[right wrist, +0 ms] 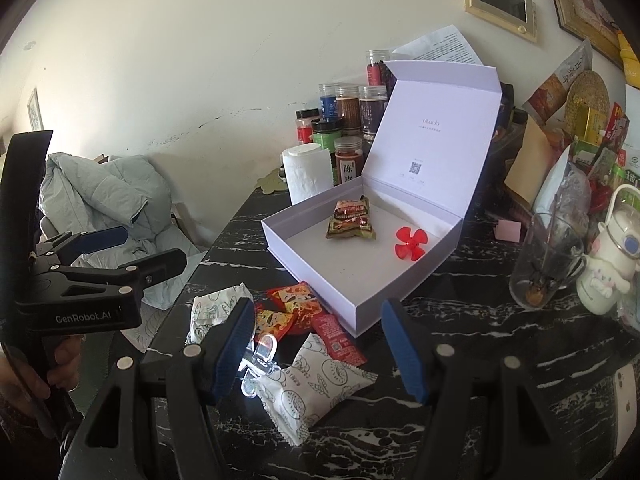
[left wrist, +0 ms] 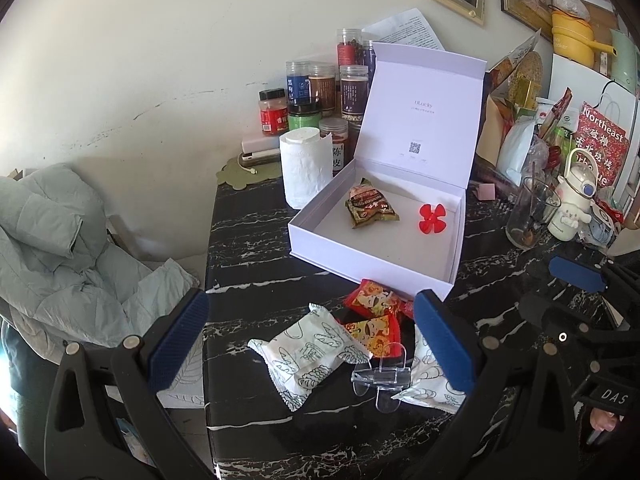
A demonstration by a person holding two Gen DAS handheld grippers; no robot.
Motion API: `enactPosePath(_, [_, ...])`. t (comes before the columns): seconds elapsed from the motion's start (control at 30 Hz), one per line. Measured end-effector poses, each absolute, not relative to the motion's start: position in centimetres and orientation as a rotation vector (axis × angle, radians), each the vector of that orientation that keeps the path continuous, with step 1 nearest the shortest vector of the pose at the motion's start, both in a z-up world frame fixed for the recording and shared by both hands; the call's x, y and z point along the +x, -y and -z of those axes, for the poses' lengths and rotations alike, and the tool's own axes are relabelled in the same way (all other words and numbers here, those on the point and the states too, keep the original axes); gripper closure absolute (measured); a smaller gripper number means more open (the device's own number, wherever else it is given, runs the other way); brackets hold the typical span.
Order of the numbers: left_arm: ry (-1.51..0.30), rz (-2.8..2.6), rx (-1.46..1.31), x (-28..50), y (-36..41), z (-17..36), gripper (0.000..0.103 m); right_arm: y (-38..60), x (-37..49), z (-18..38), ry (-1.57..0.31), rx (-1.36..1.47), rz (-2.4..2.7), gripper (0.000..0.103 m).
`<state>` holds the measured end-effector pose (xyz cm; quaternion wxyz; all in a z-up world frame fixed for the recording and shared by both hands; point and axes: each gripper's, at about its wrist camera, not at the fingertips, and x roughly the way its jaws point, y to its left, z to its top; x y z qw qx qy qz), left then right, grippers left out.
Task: Organize objects
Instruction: 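Withdraw both tools from the box back toward the remaining snack bags, then grasp the green-drawing white bag with the left tool while the right tool grasps the donut-print bag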
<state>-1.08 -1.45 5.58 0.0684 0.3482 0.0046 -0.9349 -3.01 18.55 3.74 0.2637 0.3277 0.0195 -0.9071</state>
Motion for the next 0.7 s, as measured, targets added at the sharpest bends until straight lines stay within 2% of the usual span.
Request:
enactPosePath(0.6, [-0.032,2.803,1.194,-1.6,2.7,-0.6,0.001,-17.0,-3.4,1.3,-0.045,0.988,2.377,0.036])
enactPosePath(0.67, [-0.047,2.8,1.222,-1.9,3.0,0.1,0.001,-16.7,-3.4,1.9,-0.053,1.0,2.363,0.029])
enactPosePath(0.7, [-0.061,2.807,1.234,-2.0,3.1,0.5,0.001,-16.6,-3.4,2.3,-0.055,1.007,2.36,0.021])
